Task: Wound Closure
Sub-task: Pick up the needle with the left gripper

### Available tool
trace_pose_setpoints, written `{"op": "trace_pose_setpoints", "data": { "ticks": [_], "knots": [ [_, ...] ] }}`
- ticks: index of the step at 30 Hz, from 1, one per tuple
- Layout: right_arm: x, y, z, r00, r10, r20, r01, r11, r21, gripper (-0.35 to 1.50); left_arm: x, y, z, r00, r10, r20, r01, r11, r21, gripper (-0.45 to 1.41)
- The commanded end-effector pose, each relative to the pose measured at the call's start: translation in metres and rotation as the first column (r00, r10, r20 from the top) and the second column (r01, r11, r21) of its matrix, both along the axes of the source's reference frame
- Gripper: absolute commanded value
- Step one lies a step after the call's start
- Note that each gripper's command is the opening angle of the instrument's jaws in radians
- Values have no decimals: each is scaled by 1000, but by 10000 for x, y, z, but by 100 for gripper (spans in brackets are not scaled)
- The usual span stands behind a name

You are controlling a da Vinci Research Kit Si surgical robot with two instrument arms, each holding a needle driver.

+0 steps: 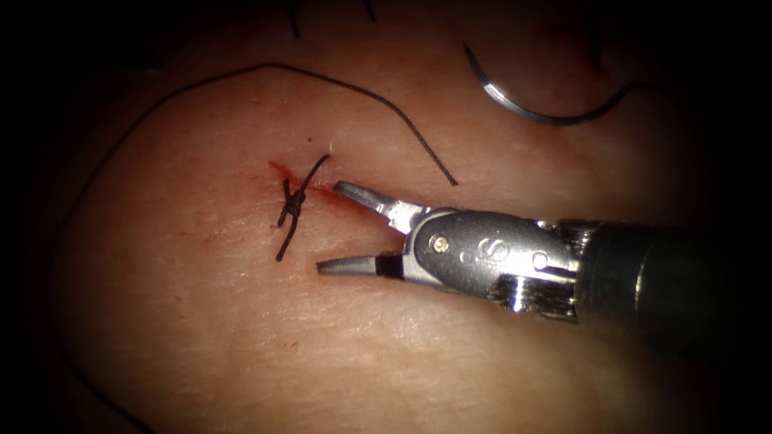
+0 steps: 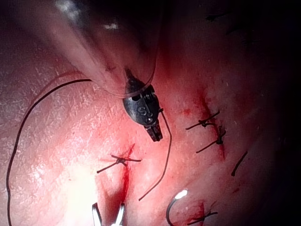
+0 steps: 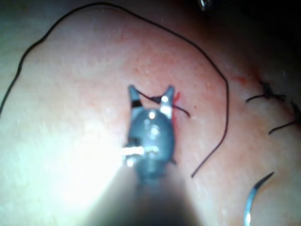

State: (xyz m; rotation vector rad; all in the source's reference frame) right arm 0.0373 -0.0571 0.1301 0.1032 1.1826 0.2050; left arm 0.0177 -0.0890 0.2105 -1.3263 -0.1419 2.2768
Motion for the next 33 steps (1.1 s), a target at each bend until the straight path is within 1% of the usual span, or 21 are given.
{"op": "trace_pose_setpoints", "data": {
  "ticks": [1, 2, 4, 8, 11, 18, 22, 23, 24, 25, 27, 29, 31, 32, 33],
  "knots": [
    [7, -2, 8, 1000, -2, -1, 2, 1000, -1, 120, -4, -1, 14, 1000, -3, -7, 3, 1000, -3, -45],
    [8, -2, 10, 1000, -1, 0, 1, 1000, -3, 120, -4, 6, 29, 1000, -16, -17, 16, 1000, -14, -45],
    [10, -3, 12, 1000, 2, 1, -2, 1000, 1, 120, -9, 12, 48, 999, -15, -43, 15, 1000, -20, -45],
    [14, -6, 15, 1000, 6, 3, -6, 1000, 3, 120, -26, 15, 80, 996, -12, -85, 9, 1000, -26, -45],
    [16, -6, 15, 1000, 11, 5, -11, 1000, 7, 120, -45, 13, 113, 994, 4, -109, -7, 1000, -24, -45],
    [18, -7, 16, 1000, 12, 6, -12, 1000, 6, 120, -60, 8, 162, 990, 19, -142, -21, 1000, -10, -45],
    [20, -9, 20, 1000, 15, 6, -15, 1000, 14, 120, -65, 2, 180, 989, 16, -148, -16, 1000, 3, -45],
    [21, -9, 20, 1000, 16, 6, -16, 1000, 14, 120, -66, 2, 182, 988, 13, -151, -13, 1000, 1, -21],
    [22, -10, 21, 1000, 16, 6, -16, 1000, 13, 120, -67, 2, 184, 988, -5, -154, 7, 1000, 12, 42],
    [22, -10, 22, 1000, 18, 6, -18, 1000, 18, 120, -68, 2, 184, 988, -12, -156, 15, 1000, 17, 71],
    [22, -10, 22, 1000, 16, 5, -16, 1000, 18, 120, -69, 3, 181, 987, -25, -160, 30, 999, 28, 83],
    [22, -11, 23, 1000, 16, 5, -16, 1000, 18, 120, -71, 4, 174, 985, -37, -167, 44, 998, 40, 109],
    [22, -11, 23, 1000, 16, 5, -16, 1000, 17, 120, -72, 6, 160, 985, -47, -167, 56, 997, 51, 116],
    [22, -11, 23, 1000, 16, 5, -16, 1000, 17, 120, -72, 8, 153, 985, -53, -163, 63, 996, 55, 116],
    [23, -12, 24, 1000, 16, 5, -16, 1000, 16, 120, -72, 11, 141, 986, -67, -152, 76, 995, 59, 109]
  ]
}}
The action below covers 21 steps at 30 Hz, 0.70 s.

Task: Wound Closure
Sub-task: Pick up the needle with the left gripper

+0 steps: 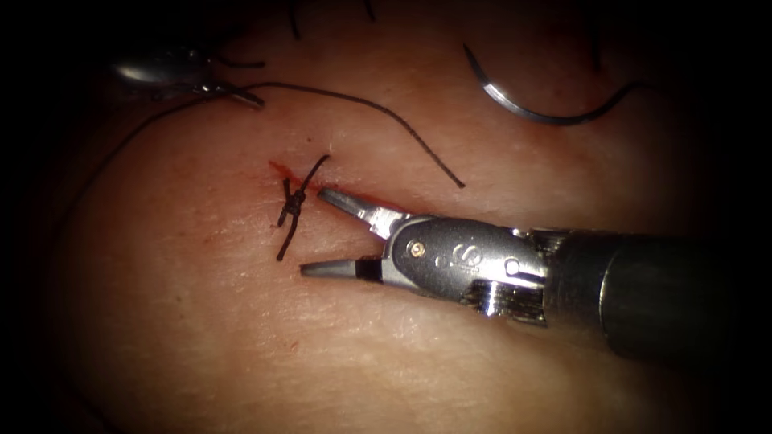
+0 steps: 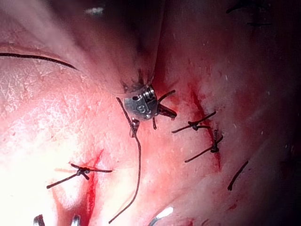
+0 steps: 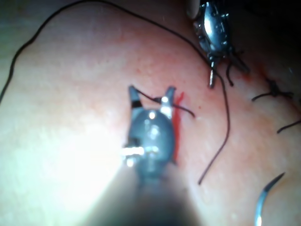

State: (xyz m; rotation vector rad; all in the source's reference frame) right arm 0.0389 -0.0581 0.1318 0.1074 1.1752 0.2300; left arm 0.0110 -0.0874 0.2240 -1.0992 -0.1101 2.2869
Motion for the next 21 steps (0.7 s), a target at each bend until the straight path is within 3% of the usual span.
{"op": "trace_pose_setpoints", "data": {
  "ticks": [1, 10, 18, 21],
  "knots": [
    [7, -2, 6, 1000, -1, -2, 1, 1000, -1, 120, -6, -2, -2, 1000, -12, 15, 12, 1000, 3, 106],
    [8, -3, 8, 1000, 0, -3, 0, 1000, 4, 120, -8, 27, -83, 998, -26, 65, 28, 999, -21, 101],
    [-6, -4, 4, 1000, -1, -5, 1, 1000, 16, 120, -7, 45, -91, 999, -51, -18, 50, 996, -67, 93],
    [-10, -6, 3, 1000, 1, -8, -1, 999, 32, 120, -8, 49, -90, 993, -57, -105, 44, 991, -128, 86]
  ]
}}
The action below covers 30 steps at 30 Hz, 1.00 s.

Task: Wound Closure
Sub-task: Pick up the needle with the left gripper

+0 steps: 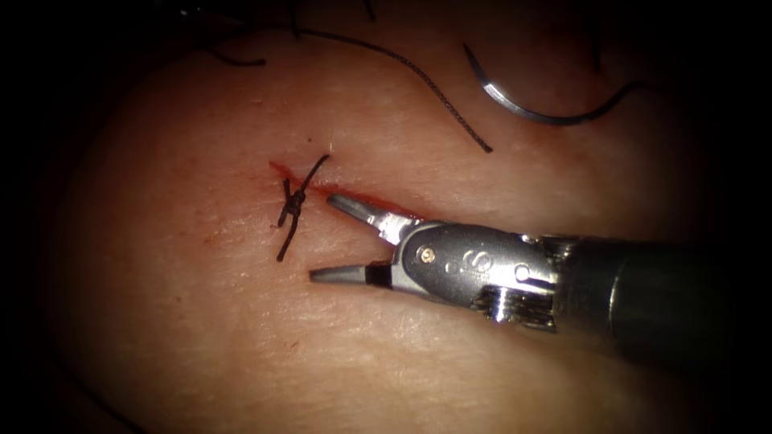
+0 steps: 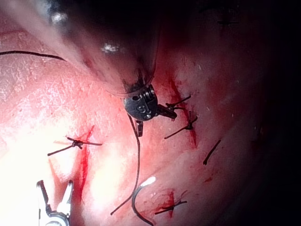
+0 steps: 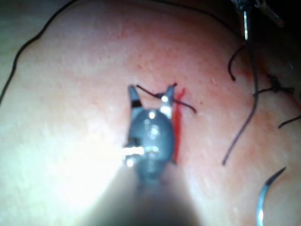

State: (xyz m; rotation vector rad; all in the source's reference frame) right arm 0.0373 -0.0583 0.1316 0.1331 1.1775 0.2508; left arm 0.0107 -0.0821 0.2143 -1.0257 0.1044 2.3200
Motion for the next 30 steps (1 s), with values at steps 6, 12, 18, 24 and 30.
{"op": "trace_pose_setpoints", "data": {
  "ticks": [6, 12, 18, 24, 30],
  "knots": [
    [5, -5, 2, 1000, -1, -3, 1, 1000, 8, 120, -8, 9, 13, 992, 27, -127, -33, 998, -48, 81],
    [4, -1, -3, 1000, 13, -10, -12, 1000, 17, 118, -10, 22, 4, 994, 10, -110, -16, 998, -55, 83],
    [2, 3, -7, 1000, 21, -19, -20, 1000, 20, 116, -30, 45, -19, 999, -6, 45, 9, 999, -54, 84],
    [-6, 3, -8, 1000, 18, -20, -18, 1000, 20, 115, -76, 27, -36, 984, 40, 176, -30, 998, -64, 76],
    [-43, 17, -19, 999, 41, -10, -41, 999, 28, 115, -124, -60, -24, 938, 173, 301, -179, 984, -7, 76]
  ]
}}
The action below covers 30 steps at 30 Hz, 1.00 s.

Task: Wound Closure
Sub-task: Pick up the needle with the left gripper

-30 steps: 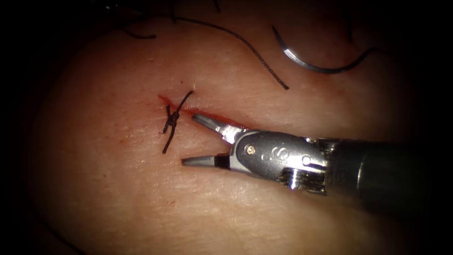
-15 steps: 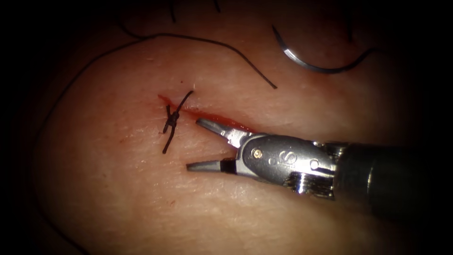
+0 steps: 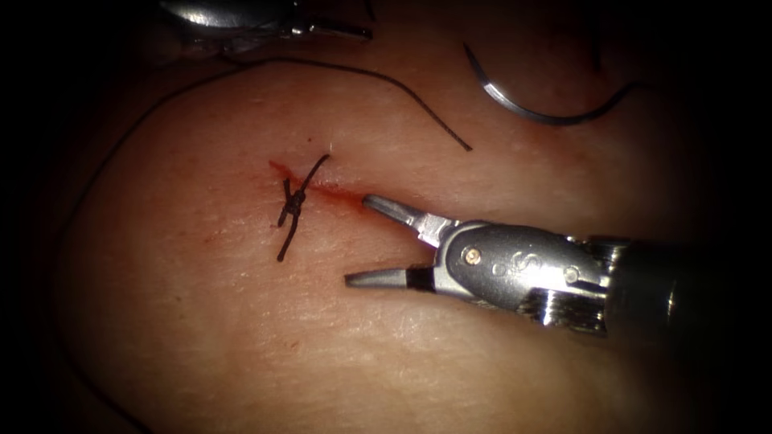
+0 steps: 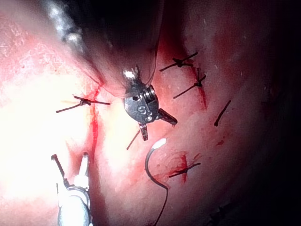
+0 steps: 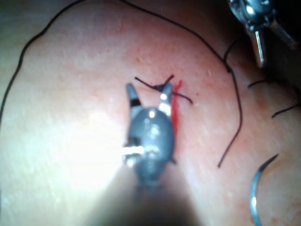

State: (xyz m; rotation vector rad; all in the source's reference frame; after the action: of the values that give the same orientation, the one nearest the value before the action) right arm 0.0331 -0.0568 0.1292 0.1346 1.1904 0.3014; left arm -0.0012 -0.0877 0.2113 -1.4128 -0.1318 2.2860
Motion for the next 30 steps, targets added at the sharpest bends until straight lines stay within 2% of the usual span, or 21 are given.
{"op": "trace_pose_setpoints", "data": {
  "ticks": [1, 5, 9, 14, 15, 16, 17, 18, 21, 25, 30],
  "knots": [
    [-7, 2, 4, 1000, 1, 3, -1, 1000, 3, 115, -6, -12, 6, 1000, 12, 13, -12, 1000, 6, 76],
    [-45, 2, 3, 1000, -9, 2, 9, 1000, -6, 115, -5, -51, -10, 996, 79, 50, -81, 996, 28, 71],
    [-60, 5, 5, 999, -34, 16, 34, 999, -6, 111, -8, -72, -26, 992, 103, 72, -105, 994, 30, 71],
    [-74, 14, 1, 999, -43, 18, 43, 999, 3, 96, -15, -93, -45, 987, 142, 79, -146, 989, 38, 69],
    [-81, 19, -1, 999, -45, 17, 45, 999, 8, 91, -19, -98, -51, 984, 161, 78, -165, 985, 44, 49],
    [-91, 24, -4, 999, -47, 17, 47, 999, 12, 86, -22, -99, -55, 977, 196, 84, -202, 978, 57, 14],
    [-96, 25, -5, 999, -36, 17, 36, 999, 22, 84, -25, -99, -55, 976, 201, 84, -207, 976, 66, 7],
    [-103, 26, -7, 1000, -10, 28, 9, 999, 39, 73, -27, -98, -54, 976, 203, 83, -209, 975, 74, 7],
    [-119, 24, -10, 998, 26, 60, -28, 999, 32, 66, -38, -93, -47, 982, 177, 60, -183, 978, 97, 39],
    [-141, 25, -13, 997, 23, 72, -26, 999, 48, 66, -58, -80, -28, 980, 186, -64, -177, 977, 122, 52],
    [-163, 29, -19, 996, 35, 84, -40, 997, 59, 69, -109, -48, 1, 954, 202, -219, -172, 973, 152, 79]
  ]
}}
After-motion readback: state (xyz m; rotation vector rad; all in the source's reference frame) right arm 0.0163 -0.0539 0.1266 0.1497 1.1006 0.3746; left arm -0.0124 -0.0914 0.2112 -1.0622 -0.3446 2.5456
